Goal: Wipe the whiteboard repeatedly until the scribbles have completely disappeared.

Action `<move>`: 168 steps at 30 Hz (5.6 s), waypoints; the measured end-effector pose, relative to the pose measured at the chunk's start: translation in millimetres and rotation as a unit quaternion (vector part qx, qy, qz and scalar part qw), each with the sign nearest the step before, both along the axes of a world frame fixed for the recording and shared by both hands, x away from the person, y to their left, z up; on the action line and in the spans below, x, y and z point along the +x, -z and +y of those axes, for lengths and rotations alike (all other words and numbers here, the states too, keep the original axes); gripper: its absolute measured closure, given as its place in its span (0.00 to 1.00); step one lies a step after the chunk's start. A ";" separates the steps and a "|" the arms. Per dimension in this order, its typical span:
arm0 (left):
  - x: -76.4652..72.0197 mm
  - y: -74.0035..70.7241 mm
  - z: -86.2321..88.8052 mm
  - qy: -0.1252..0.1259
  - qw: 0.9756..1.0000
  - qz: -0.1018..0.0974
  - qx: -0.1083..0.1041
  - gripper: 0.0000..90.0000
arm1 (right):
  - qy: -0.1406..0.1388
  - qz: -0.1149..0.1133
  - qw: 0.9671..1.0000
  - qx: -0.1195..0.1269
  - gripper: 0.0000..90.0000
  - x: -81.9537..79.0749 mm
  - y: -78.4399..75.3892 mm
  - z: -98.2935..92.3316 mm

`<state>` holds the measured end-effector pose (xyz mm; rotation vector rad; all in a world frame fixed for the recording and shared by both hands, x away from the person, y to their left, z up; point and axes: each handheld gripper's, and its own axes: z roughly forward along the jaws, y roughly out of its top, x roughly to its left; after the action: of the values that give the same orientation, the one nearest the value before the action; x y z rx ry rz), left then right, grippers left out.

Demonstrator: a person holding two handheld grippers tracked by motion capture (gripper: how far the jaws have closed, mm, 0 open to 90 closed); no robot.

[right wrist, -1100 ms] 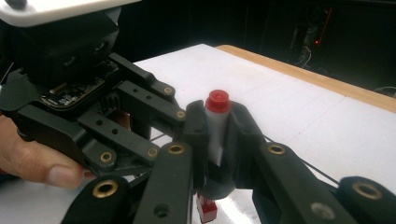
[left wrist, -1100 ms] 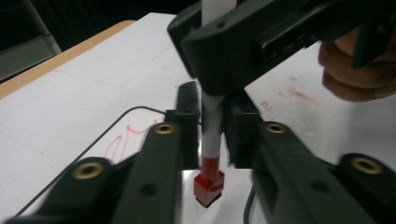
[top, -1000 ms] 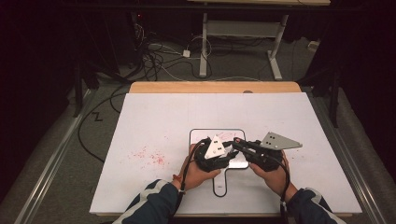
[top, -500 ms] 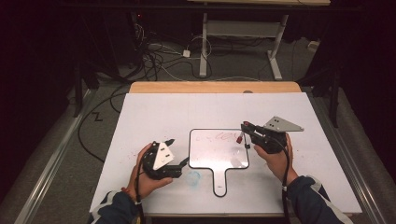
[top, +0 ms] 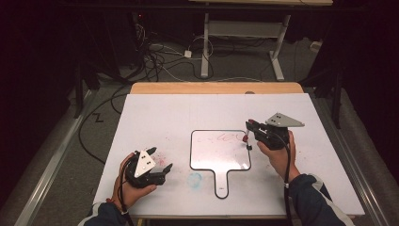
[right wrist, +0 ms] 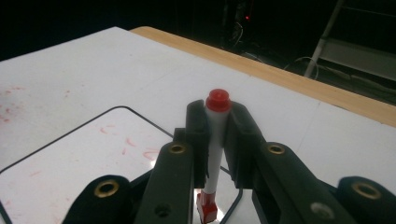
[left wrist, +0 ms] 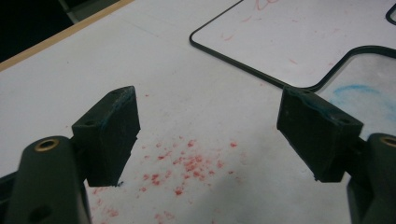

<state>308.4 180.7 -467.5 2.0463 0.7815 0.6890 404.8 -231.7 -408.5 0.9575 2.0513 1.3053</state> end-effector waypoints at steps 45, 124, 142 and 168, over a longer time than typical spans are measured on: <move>-7.0 -0.1 -3.6 0.015 1.000 0.016 0.001 0.23 | 0.055 -0.014 0.992 -0.112 0.91 7.6 6.4 35.3; -11.2 -1.0 -1.9 0.023 1.000 0.022 -0.003 0.23 | -0.086 0.004 0.996 -0.011 0.91 22.2 19.3 156.5; -10.8 -0.2 -2.9 0.023 0.999 0.026 -0.002 0.23 | -0.018 -0.001 1.000 -0.024 0.91 27.9 16.1 100.1; -9.6 1.3 -4.5 0.028 0.999 0.032 -0.003 0.23 | 0.001 -0.013 0.999 -0.036 0.91 34.9 16.9 88.6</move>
<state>298.8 176.2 -468.8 2.0860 0.7592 0.5919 439.6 -143.1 -425.4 0.9050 2.0625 1.2277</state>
